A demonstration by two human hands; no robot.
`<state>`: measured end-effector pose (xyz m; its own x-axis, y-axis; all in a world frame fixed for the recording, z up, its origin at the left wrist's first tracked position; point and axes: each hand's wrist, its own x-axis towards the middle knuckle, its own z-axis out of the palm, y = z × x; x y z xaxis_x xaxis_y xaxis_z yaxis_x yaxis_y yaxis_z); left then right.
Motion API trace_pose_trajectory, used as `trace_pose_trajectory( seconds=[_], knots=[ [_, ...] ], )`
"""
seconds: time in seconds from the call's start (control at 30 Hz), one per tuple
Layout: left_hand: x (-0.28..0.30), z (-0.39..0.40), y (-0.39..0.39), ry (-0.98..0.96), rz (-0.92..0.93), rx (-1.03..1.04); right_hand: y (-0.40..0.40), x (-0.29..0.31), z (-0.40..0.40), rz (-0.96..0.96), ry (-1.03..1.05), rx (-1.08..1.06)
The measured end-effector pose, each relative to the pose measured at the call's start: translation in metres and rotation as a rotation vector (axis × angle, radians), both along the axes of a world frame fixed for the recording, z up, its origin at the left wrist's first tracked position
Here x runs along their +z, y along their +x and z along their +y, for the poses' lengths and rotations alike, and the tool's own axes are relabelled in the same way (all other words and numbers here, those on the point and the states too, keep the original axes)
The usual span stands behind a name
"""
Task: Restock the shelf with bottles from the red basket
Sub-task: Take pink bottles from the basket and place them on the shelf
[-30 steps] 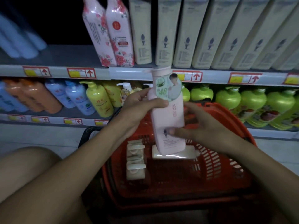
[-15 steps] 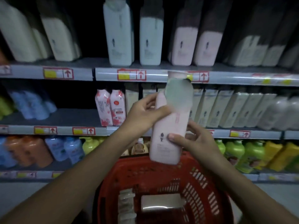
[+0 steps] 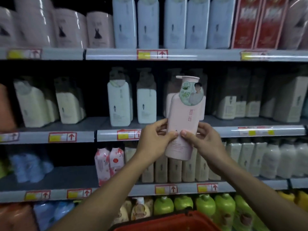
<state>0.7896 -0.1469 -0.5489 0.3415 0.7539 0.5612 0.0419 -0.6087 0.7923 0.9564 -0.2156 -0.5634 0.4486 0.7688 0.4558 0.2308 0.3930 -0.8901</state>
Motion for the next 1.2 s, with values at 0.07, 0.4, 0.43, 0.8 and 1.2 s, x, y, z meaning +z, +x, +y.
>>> trace_pose_trajectory(
  seconds=[0.07, 0.4, 0.43, 0.8, 1.2],
  knots=[
    [0.013, 0.022, 0.016, 0.023, -0.022, 0.012, 0.014, 0.013, 0.023, -0.021, 0.019, 0.008],
    [0.033, 0.101, 0.071, -0.014, -0.203, 0.099, 0.061, 0.055, 0.110, -0.095, 0.138, 0.087],
    [0.034, 0.104, 0.074, -0.024, -0.225, 0.094, 0.062, 0.057, 0.117, -0.105, 0.146, 0.083],
    [0.029, 0.128, 0.095, 0.044, -0.190, 0.116, 0.076, 0.043, 0.145, -0.107, 0.173, 0.071],
    [0.019, 0.131, 0.097, 0.073, -0.171, 0.157, 0.077, 0.030, 0.147, -0.210, 0.084, -0.117]
  ],
)
